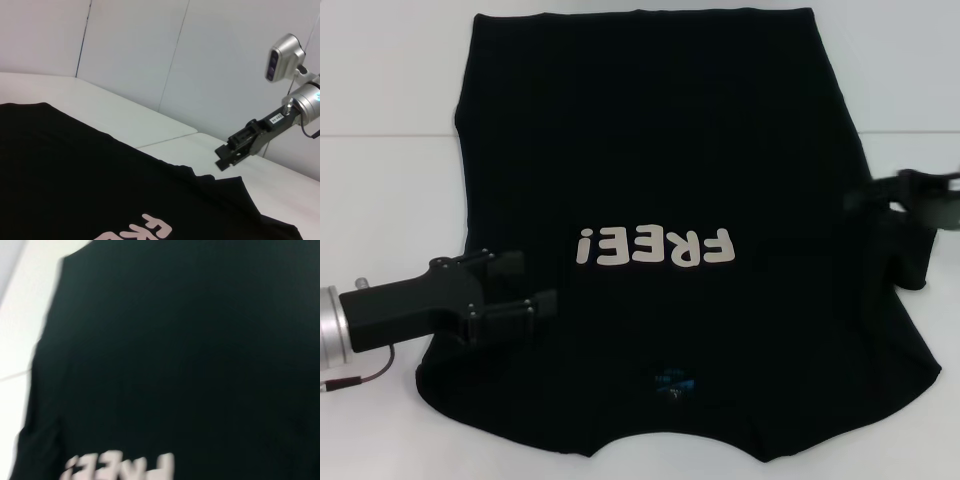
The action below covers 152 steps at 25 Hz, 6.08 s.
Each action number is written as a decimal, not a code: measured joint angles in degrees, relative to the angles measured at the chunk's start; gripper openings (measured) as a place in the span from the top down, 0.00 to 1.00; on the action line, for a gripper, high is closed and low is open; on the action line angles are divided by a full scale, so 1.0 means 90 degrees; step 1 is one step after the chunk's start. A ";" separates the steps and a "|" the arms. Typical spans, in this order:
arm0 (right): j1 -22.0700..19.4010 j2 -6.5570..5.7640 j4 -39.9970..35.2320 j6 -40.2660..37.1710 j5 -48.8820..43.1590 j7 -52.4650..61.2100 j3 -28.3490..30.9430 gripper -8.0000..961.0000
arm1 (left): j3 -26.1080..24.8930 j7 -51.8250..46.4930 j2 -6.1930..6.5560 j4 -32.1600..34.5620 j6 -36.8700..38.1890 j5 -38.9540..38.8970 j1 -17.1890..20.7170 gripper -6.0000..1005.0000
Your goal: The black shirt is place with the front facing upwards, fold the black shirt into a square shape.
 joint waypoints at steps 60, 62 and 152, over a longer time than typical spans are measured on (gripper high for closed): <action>-0.0183 0.1187 -0.2368 0.0262 -0.3051 -0.2925 -0.2915 0.28 | -0.0785 0.0133 -0.0029 -0.0332 -0.0230 -0.0185 0.0283 0.14; -0.0164 0.1187 -0.2291 0.0370 -0.3051 -0.2922 -0.2916 0.29 | -0.0785 0.0134 -0.0031 -0.0334 -0.0256 -0.0184 0.0286 0.14; 0.0227 0.1166 -0.2896 0.0591 -0.3039 0.0192 -0.4394 0.22 | -0.0773 -0.0103 0.0116 -0.0525 -0.0206 -0.0221 0.0204 0.18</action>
